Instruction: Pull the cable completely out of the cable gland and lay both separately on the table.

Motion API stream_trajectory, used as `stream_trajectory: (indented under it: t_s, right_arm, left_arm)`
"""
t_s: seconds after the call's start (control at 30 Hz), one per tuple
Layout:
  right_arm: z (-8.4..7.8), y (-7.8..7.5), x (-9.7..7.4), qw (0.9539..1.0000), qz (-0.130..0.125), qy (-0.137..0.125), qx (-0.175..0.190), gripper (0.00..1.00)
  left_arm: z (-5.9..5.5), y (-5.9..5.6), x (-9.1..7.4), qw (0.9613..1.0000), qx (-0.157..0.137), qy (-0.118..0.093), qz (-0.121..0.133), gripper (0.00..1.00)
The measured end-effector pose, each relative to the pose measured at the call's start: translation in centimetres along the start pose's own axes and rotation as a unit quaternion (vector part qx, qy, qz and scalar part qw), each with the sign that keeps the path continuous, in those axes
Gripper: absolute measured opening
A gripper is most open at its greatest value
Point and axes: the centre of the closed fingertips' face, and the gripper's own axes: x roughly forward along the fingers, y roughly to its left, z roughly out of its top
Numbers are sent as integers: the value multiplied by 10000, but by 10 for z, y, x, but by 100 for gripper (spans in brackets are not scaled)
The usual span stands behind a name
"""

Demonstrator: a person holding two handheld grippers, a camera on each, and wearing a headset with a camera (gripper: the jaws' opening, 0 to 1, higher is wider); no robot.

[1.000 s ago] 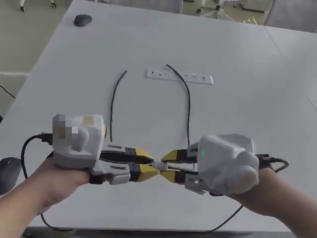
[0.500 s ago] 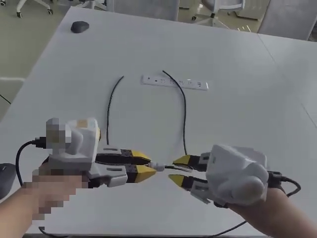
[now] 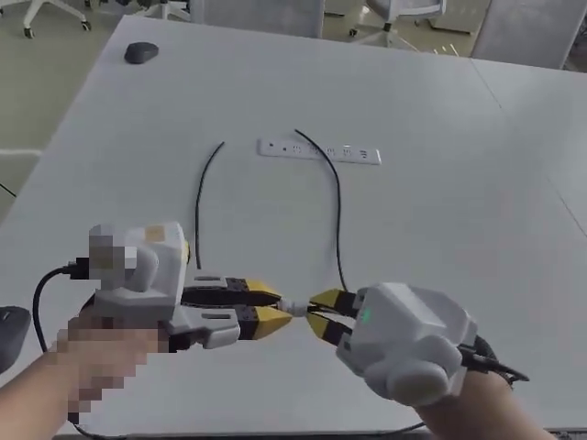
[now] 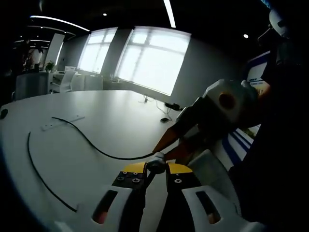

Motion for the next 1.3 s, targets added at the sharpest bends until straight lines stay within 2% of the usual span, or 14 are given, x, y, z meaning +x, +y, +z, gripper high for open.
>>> stream_trajectory:
  t_s: [0.43, 0.73, 0.97, 1.1, 1.23, 1.3]
  right_arm:
    - [-4, -1, 2, 9998, 38, 7, 211, 0]
    - [-20, -13, -1, 9989, -84, 140, 446, 0]
    - [-39, -24, -4, 9944, -249, 214, 1006, 0]
    - [-50, -28, -2, 9898, -329, 221, 1365, 0]
    - [-59, -29, -2, 9883, -399, 265, 1447, 0]
    - [-65, -30, -1, 9831, -461, 247, 1752, 0]
  left_arm:
    - [-1, -1, 2, 10000, 61, 11, 51, 15]
    - [0, 1, -2, 9999, 48, -25, 99, 15]
    - [-1, 2, -3, 9999, 28, -7, 104, 15]
    - [-2, -1, -2, 10000, 38, 28, 62, 15]
    - [-3, -1, -1, 10000, 42, 33, 57, 15]
    - [-3, -2, -1, 10000, 53, 34, 37, 15]
